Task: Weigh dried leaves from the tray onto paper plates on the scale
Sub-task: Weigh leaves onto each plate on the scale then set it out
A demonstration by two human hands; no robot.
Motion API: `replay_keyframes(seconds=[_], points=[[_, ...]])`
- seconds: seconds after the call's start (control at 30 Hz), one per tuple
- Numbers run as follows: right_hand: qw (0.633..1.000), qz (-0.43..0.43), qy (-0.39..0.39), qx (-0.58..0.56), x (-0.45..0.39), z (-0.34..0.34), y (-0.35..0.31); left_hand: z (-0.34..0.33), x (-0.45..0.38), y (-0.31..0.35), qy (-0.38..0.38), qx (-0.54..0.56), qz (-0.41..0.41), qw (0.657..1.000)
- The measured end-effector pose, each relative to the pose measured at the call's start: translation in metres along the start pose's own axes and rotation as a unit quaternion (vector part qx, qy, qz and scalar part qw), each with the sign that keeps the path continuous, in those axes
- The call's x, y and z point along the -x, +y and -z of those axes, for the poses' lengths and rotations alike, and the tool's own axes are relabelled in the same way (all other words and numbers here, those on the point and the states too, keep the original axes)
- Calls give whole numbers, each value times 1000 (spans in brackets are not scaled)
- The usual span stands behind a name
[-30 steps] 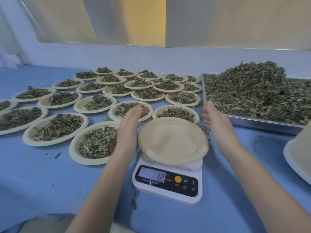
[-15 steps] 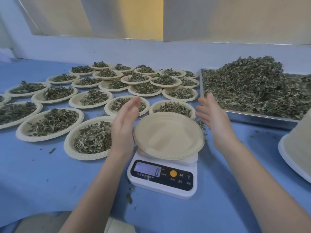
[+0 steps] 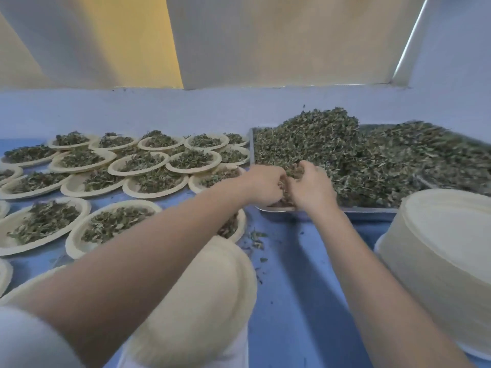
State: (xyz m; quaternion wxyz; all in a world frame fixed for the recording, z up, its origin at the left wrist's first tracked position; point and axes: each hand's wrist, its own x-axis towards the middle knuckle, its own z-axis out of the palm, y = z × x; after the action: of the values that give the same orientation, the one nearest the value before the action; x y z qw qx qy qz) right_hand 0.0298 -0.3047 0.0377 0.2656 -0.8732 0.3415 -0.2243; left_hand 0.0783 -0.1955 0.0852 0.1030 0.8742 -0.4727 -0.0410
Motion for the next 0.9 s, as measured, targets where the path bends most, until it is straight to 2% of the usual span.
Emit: replay_keyframes(seconds=[0.13, 0.2, 0.27, 0.37, 0.5, 0.6, 0.7, 0.8, 0.9], points=[[988, -136, -23, 68, -61, -3, 18, -2, -43, -6, -77, -86, 12, 993], [974, -198, -48, 94, -84, -14, 26, -4, -58, -16, -91, -82, 19, 992], [964, -212, -92, 130, -97, -31, 29, -10, -67, -27, -86, -58, 31, 994], [964, -139, -161, 157, -108, -48, 14, -18, -74, -41, -55, -2, 46, 997], [969, 9, -176, 174, -113, -53, -10, -24, -76, -53, -16, 62, 62, 996], [948, 89, -256, 165, -96, -68, -13, -25, -73, -54, 22, 114, 82, 990], [944, 93, -282, 145, -76, -69, -2, -25, -67, -54, 52, 107, 78, 990], [928, 109, -300, 195, -51, -57, 6, -22, -59, -51, 70, 117, 75, 988], [937, 127, -256, 202, -26, -42, 4, -19, -50, -48, 68, 136, 77, 985]])
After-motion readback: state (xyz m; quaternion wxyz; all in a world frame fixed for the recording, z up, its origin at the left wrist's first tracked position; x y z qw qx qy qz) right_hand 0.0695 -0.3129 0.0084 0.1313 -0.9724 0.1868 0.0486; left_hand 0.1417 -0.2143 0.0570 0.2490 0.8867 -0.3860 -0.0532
